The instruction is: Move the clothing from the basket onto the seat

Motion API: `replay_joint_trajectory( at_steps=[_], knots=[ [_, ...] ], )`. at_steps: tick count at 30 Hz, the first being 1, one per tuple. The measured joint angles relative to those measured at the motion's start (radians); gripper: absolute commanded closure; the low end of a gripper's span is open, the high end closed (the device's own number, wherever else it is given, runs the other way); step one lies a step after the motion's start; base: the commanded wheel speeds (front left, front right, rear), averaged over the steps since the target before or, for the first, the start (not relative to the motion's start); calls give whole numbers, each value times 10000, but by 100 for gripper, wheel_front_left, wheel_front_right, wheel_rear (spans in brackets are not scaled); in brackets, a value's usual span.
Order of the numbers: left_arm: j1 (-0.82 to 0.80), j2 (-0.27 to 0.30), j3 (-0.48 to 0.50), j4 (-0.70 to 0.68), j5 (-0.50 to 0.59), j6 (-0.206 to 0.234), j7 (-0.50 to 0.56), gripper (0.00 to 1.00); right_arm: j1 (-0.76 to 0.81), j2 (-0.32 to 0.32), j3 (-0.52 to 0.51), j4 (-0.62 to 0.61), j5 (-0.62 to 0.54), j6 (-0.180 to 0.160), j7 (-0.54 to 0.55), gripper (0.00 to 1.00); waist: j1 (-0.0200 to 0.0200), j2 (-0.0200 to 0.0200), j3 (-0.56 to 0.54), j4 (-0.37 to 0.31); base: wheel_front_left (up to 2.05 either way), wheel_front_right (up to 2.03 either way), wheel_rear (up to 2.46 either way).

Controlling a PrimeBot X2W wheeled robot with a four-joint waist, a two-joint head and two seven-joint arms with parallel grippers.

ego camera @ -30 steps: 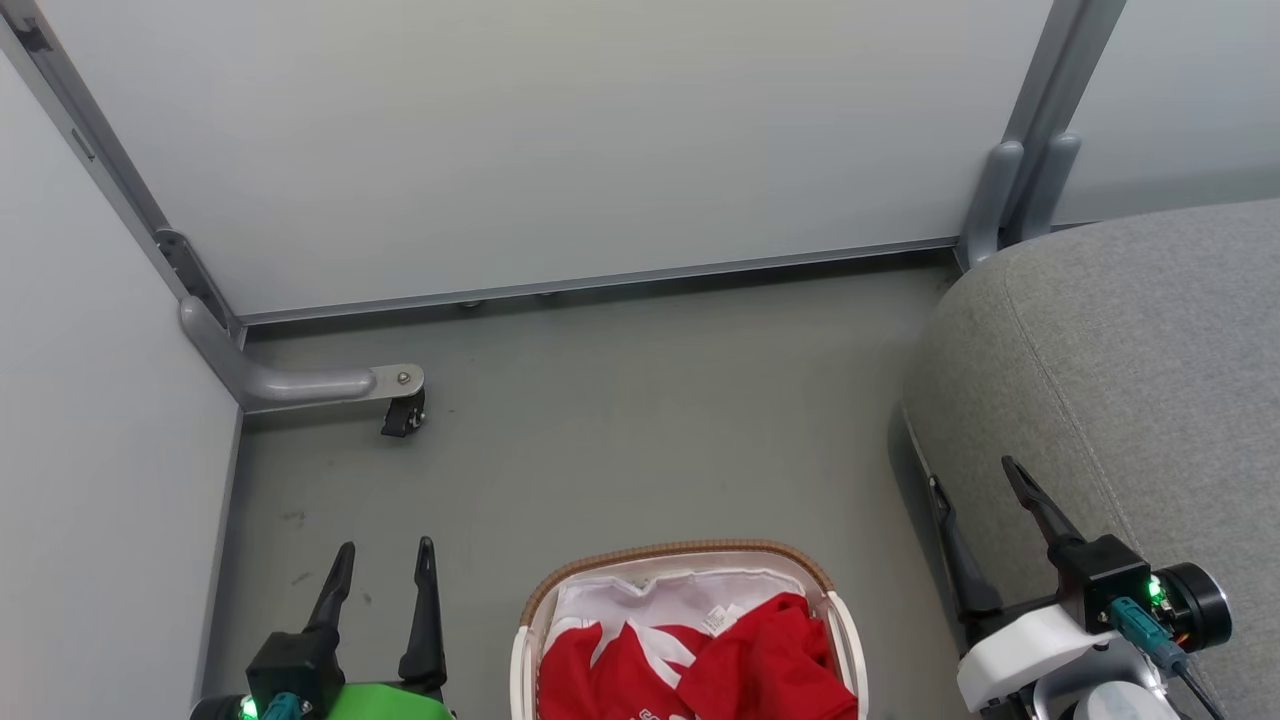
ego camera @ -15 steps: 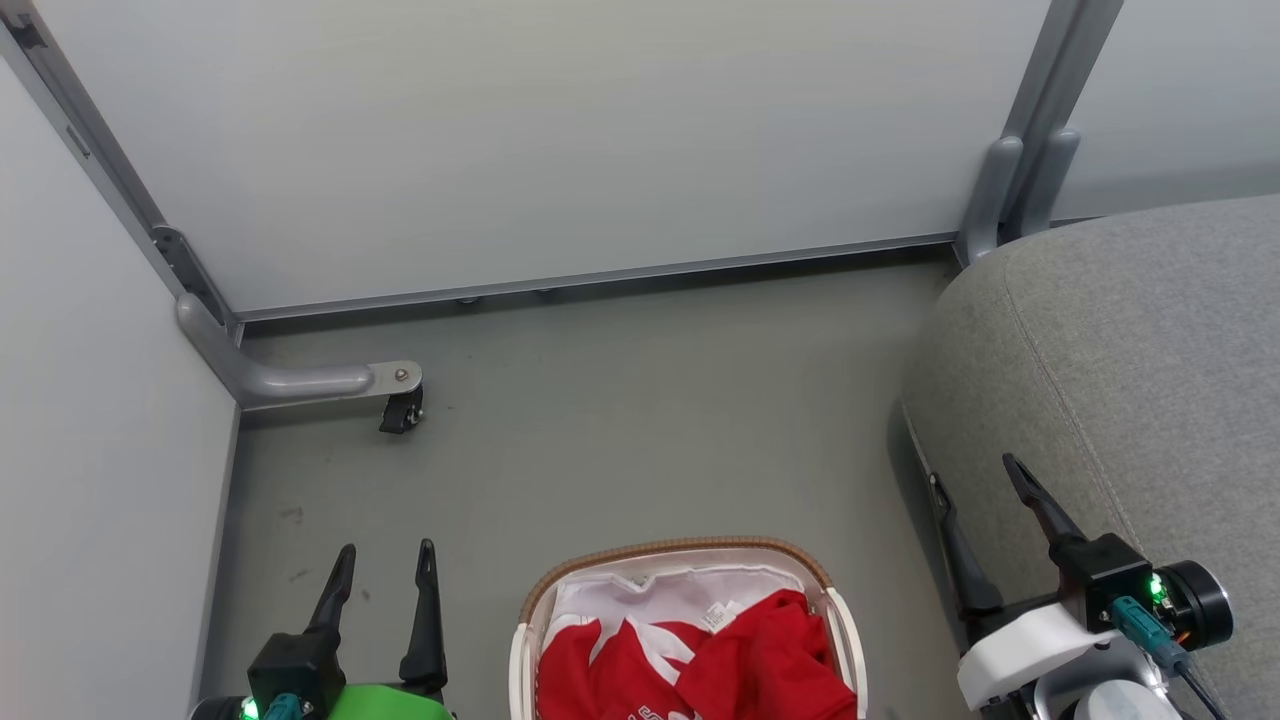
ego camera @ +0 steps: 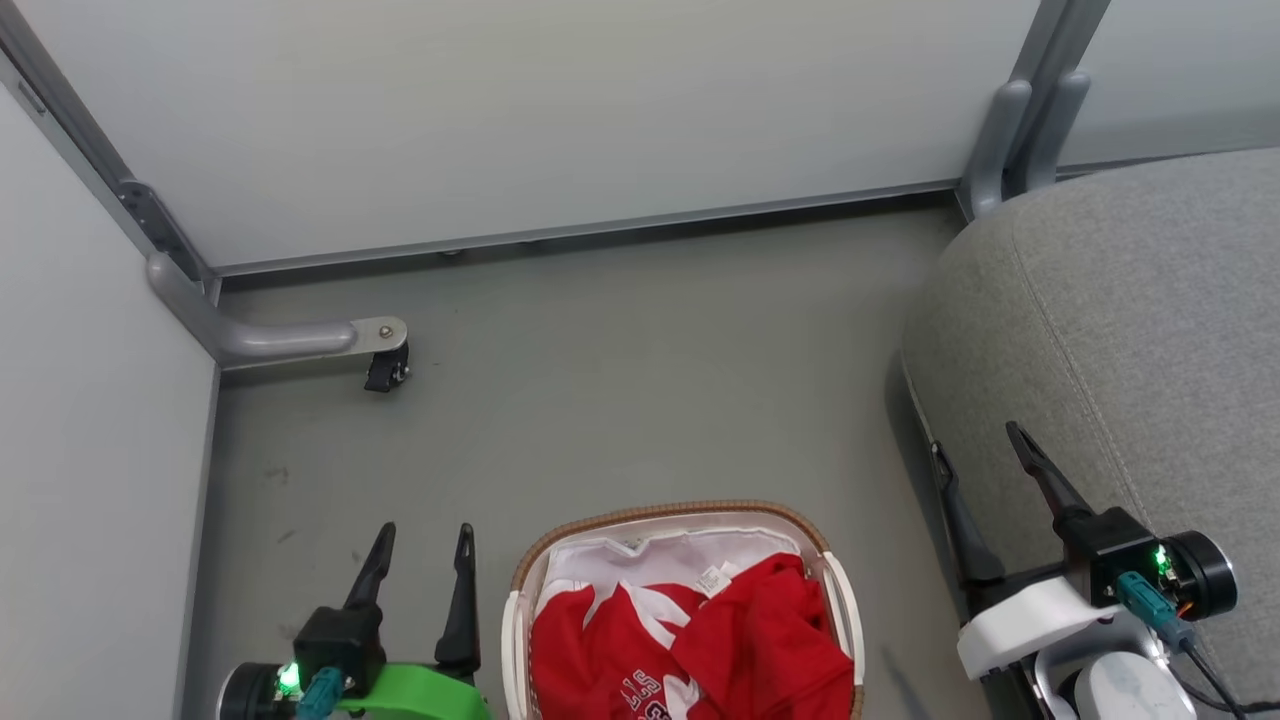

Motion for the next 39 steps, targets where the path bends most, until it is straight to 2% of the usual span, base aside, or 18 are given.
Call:
replay_joint_trajectory(
  at_steps=[5, 15, 23, 39],
  knots=[
    [-571, 0, -631, 974, 420, -150, -6, 0, -351, -2, -25, -79, -77, 0, -2, 0, 0, 0, 526, -57, 0, 0, 0],
    [-2519, 2, -2213, 4447, 464, -625, -6, 0, -1313, -8, 105, -299, -115, 4, -15, 0, 0, 0, 1882, -309, 0, 0, 0],
    [-4088, -2, -3605, 6103, 487, -727, -8, 0, -2173, -10, 211, -545, 121, 4, -17, 0, 1, 0, 3294, -597, 0, 0, 0],
    [-6009, -8, -5329, 9005, 119, -769, 320, 0, -3143, -15, 531, -732, 803, 4, -17, 0, 2, 0, 6028, -1310, 0, 0, 0]
  ],
)
